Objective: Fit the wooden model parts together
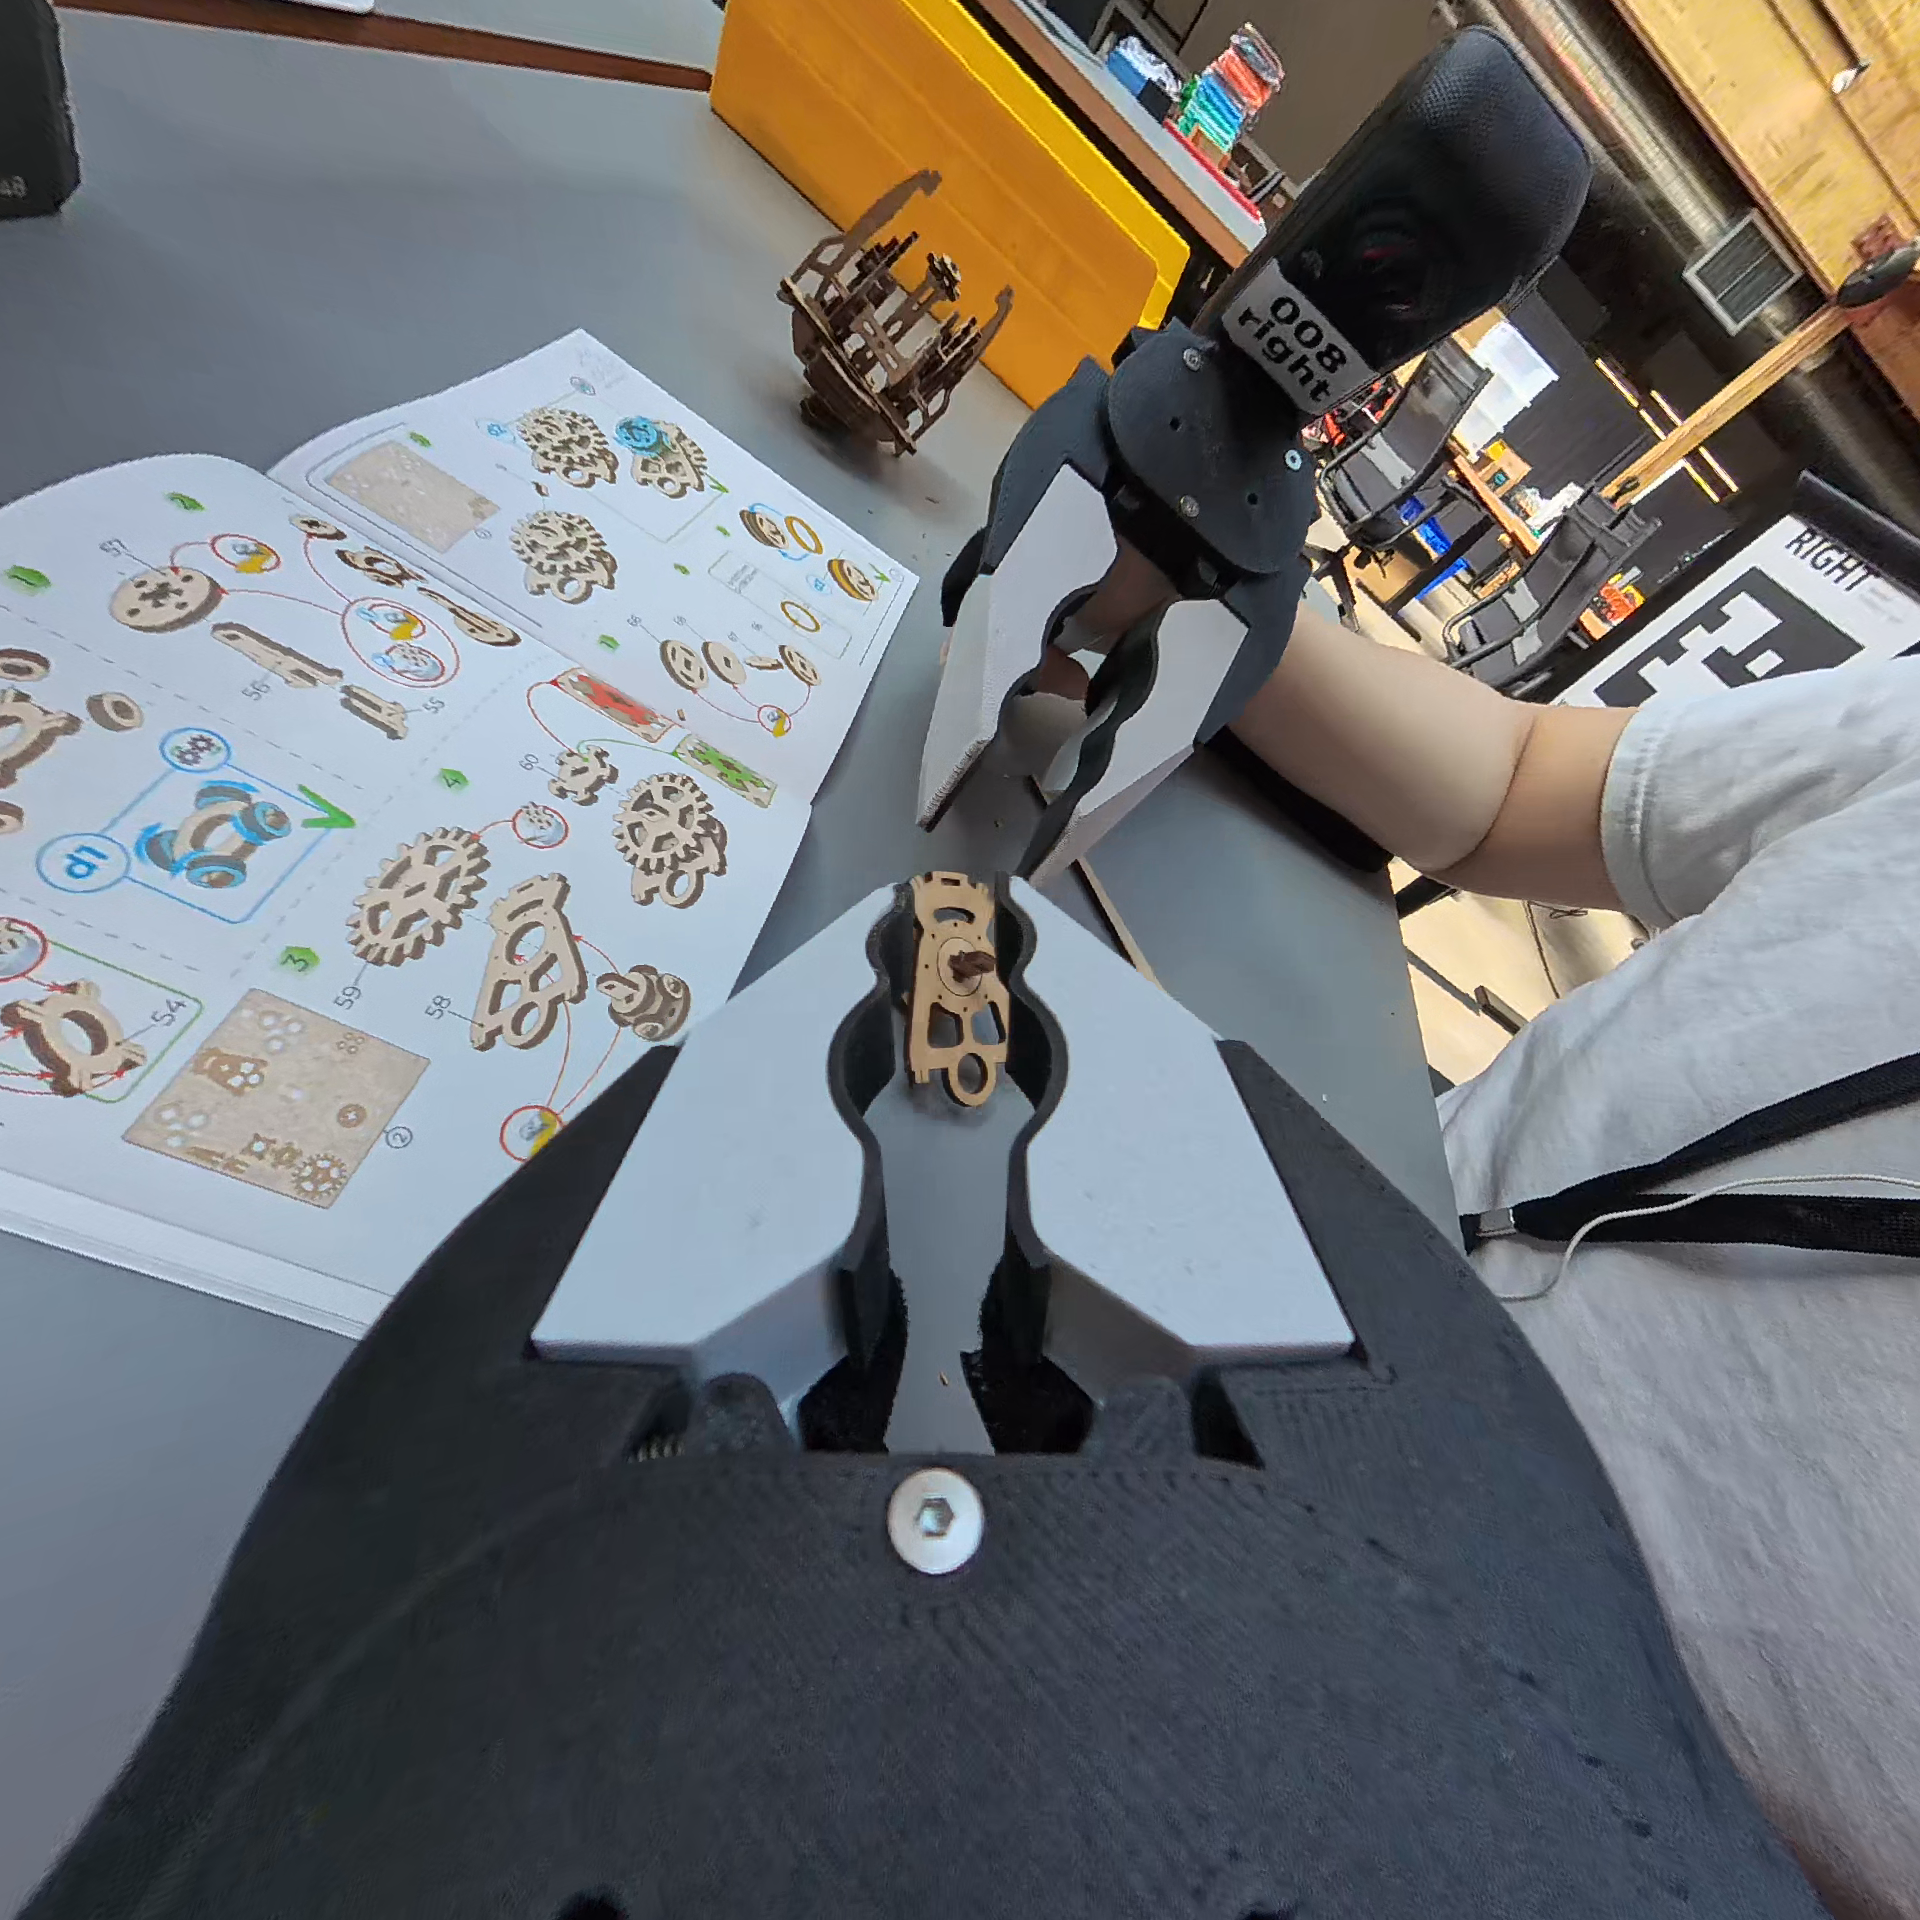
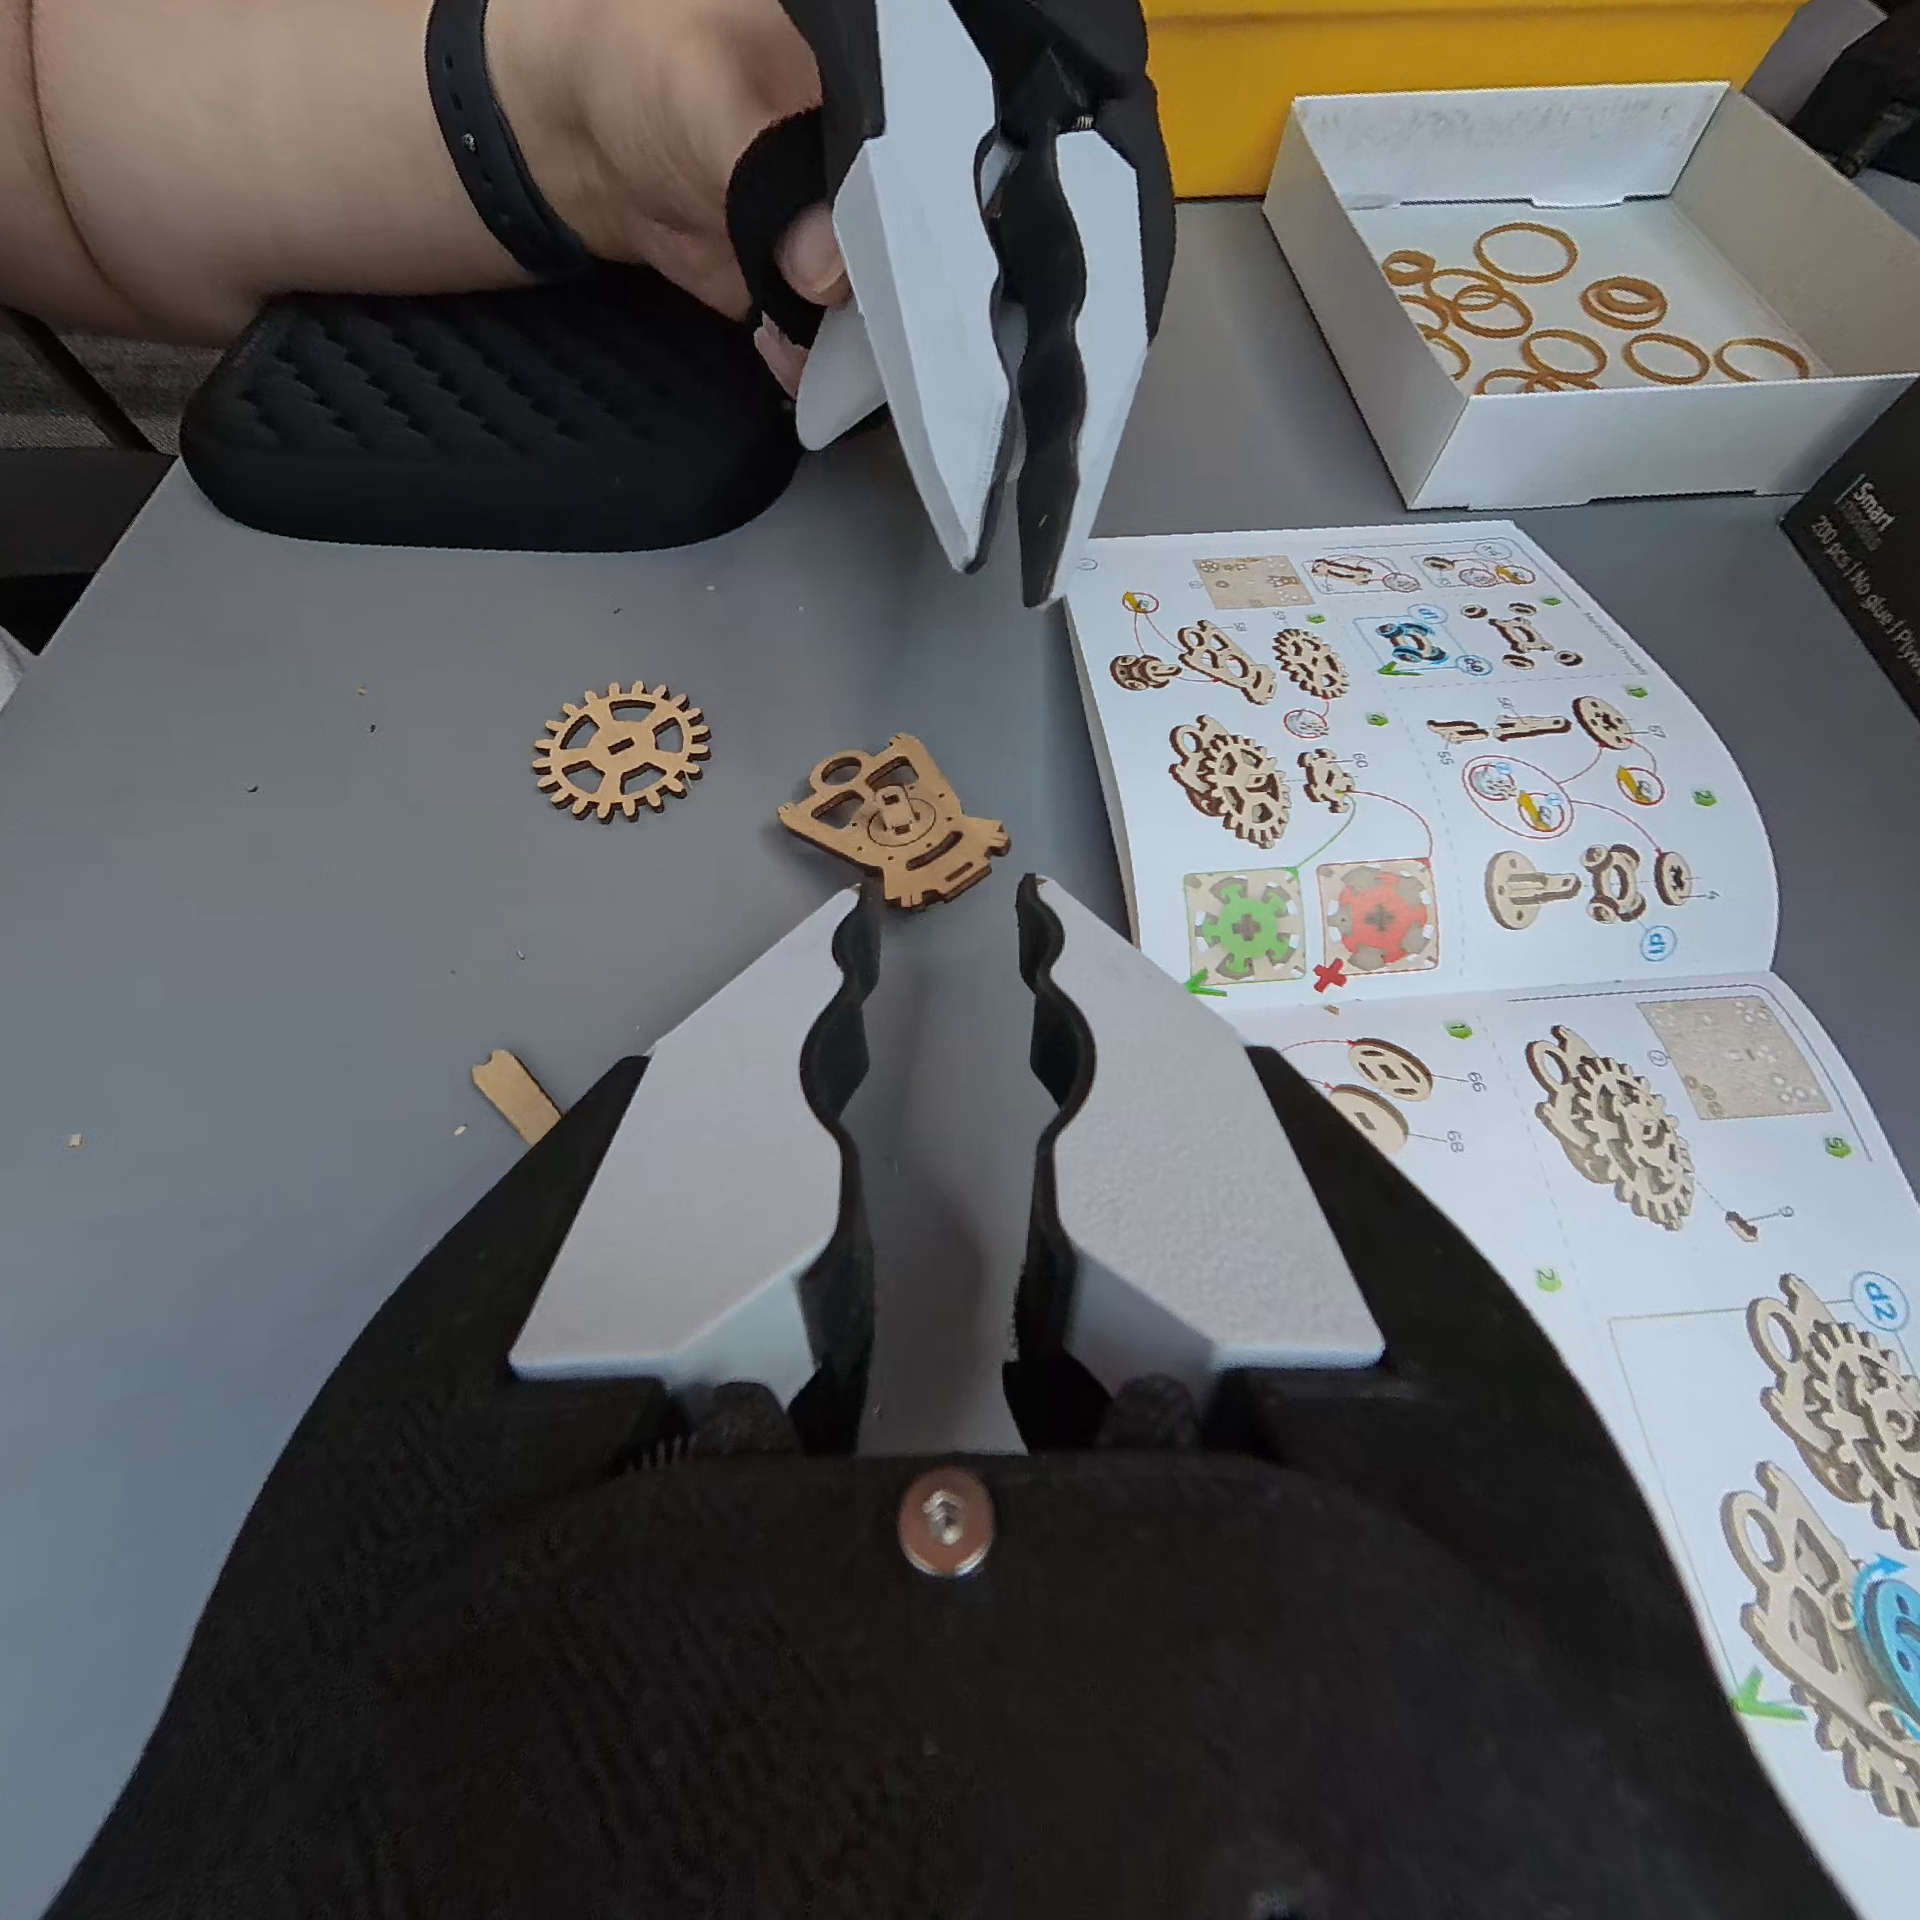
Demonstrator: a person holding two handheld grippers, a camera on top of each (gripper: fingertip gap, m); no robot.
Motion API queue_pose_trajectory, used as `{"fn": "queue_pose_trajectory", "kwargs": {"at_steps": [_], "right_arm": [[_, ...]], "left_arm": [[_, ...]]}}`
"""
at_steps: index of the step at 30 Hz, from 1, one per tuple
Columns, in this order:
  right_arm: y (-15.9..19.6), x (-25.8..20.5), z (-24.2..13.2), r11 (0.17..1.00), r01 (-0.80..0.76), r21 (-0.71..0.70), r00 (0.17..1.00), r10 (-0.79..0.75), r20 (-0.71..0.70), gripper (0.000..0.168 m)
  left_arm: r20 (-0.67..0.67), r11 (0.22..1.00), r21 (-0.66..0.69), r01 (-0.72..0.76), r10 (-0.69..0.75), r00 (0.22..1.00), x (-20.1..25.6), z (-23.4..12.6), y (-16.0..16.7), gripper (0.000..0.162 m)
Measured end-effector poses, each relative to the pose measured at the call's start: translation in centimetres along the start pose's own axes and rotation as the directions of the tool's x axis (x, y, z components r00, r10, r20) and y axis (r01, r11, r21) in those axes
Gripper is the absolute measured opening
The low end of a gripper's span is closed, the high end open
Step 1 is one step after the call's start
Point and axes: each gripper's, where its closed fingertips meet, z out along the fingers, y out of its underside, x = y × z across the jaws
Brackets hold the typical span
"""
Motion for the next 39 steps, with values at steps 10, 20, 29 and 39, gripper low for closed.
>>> {"fn": "queue_pose_trajectory", "kwargs": {"at_steps": [10, 20, 29, 39], "right_arm": [[0.2, -0.7, 0.3, 0.998, 0.060, -0.022, 0.998, -0.061, -0.012, 0.027], [-0.7, -1.1, 0.4, 0.998, 0.060, 0.017, 0.998, -0.060, -0.007, 0.030], [0.0, -1.0, 0.9, 0.997, 0.074, -0.022, 0.997, -0.075, -0.016, 0.024], [0.2, -0.7, 1.1, 0.996, 0.079, -0.034, 0.996, -0.081, -0.034, 0.025]], "left_arm": [[0.068, 0.989, 0.088, -0.115, 0.109, 0.992, 0.0, -1.2, -1.8, 0.015], [0.145, 0.955, 0.249, -0.161, 0.128, 0.981, -0.6, -4.0, -4.3, 0.013], [0.162, 0.968, 0.176, -0.179, 0.151, 0.975, -0.9, -3.0, -3.3, 0.009], [0.140, 0.957, 0.258, -0.132, 0.098, 0.985, -1.1, -4.2, -4.3, 0.008]]}}
